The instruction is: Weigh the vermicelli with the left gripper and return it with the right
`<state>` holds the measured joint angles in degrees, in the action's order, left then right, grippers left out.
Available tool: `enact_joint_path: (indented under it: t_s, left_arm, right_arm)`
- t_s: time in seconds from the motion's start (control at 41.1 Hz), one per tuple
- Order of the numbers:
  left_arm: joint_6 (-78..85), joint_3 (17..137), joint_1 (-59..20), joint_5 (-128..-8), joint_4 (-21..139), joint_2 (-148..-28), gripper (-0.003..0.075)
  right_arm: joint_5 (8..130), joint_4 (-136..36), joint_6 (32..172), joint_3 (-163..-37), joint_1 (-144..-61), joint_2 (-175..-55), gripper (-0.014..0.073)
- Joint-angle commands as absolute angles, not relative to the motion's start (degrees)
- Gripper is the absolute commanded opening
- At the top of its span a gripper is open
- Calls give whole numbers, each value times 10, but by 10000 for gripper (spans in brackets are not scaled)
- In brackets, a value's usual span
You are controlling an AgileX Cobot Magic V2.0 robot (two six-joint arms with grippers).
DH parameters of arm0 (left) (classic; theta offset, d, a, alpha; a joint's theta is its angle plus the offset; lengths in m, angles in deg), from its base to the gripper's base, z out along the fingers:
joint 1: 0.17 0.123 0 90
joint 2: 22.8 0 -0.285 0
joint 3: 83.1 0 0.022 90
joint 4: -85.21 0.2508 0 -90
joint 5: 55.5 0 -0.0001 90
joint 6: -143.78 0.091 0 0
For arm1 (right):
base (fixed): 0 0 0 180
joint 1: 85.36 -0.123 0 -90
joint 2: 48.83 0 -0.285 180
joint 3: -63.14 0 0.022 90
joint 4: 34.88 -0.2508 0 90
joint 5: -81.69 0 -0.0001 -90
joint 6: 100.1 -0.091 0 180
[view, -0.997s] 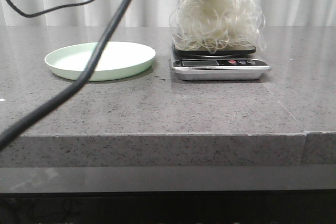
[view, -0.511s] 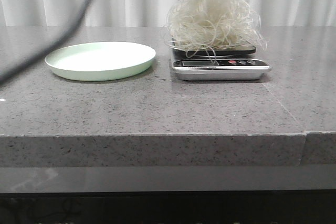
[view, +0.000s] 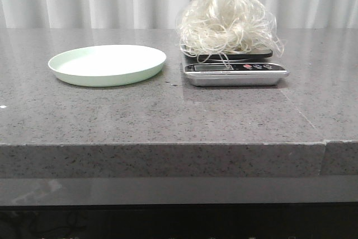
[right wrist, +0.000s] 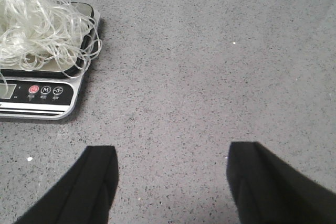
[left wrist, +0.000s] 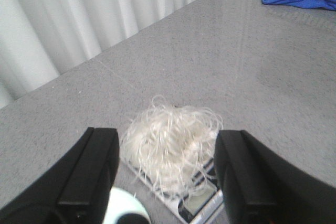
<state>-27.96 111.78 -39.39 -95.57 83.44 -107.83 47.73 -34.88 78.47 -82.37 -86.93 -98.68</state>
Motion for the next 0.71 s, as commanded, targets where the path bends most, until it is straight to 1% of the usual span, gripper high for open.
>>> enact_joint_path:
  t_s: [0.0, 0.17, 0.341, 0.511, 0.681]
  left_arm:
    - [-281, 1084, -399, -931, 827, -1005, 459]
    - [-290, 964, -399, -925, 821, -888, 459]
    - [-291, 857, -399, -911, 812, -792, 460]
    - [-291, 772, -399, -896, 806, -710, 460]
    - [-291, 728, -399, -896, 806, -673, 459]
  right_arm:
    - [514, -343, 787, -839, -867, -990, 546]
    - [514, -343, 787, -839, -867, -990, 546]
    - [515, -343, 787, -839, -885, -1001, 546]
    - [521, -343, 787, -850, -932, -1041, 546]
    - [523, -343, 788, -897, -992, -1100, 546]
